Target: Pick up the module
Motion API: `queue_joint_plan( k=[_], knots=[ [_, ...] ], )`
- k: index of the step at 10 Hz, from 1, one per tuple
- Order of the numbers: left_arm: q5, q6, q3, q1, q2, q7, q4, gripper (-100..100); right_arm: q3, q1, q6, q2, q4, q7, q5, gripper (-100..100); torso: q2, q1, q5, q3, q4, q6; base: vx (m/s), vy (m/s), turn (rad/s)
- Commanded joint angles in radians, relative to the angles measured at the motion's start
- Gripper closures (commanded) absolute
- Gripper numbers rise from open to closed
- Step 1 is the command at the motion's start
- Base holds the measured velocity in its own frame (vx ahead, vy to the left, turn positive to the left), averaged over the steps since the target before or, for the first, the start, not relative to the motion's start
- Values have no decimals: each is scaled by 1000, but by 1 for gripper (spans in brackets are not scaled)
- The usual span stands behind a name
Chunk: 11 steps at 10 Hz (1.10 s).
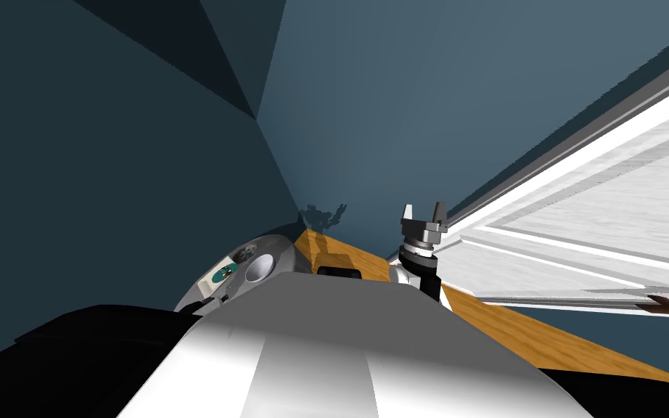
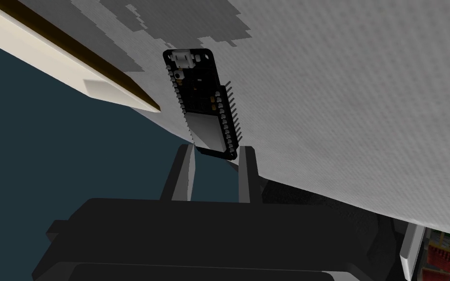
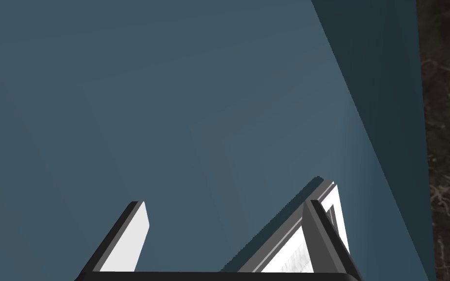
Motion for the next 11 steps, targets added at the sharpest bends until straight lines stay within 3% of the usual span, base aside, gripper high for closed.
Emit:
queue_joint_plan(
  k=[1,2,3,5,6,8,9,10,11],
  knots=[
    [6,-7,-21,25,12,50,10,100,0,0,0,0,0,0,0,0,0,0,0,0,0,0,-6,-1,-99],
    [6,-7,-21,25,12,68,10,100,0,0,0,0,0,0,0,0,0,0,0,0,0,-1,-1,1,11],
    [13,-5,-62,70,15,103,-8,100,0,0,0,0,0,0,0,0,0,1,0,0,0,-2,-3,-6,-167],
    [13,-5,-62,76,15,139,-8,100,0,0,0,0,0,0,0,0,0,1,0,0,0,-1,-3,-1,-55],
    [19,-2,-102,123,18,178,-27,100,0,0,0,0,0,0,0,0,0,0,0,0,0,-2,-6,-7,-188],
    [19,-2,-102,127,18,210,-27,100,0,0,0,0,0,0,0,0,0,0,0,0,0,-1,-5,0,-45],
    [25,0,-143,174,20,250,-45,100,0,0,0,0,0,0,0,0,-1,1,0,-1,-1,-2,-5,-7,-159],
    [25,0,-143,178,20,276,-45,100,0,0,0,0,0,0,0,0,0,0,1,0,0,-1,-7,-3,-122],
    [32,3,-183,219,23,306,-64,100,0,0,0,0,0,0,0,0,-1,1,0,0,0,-1,-8,-6,-197]
  ],
)
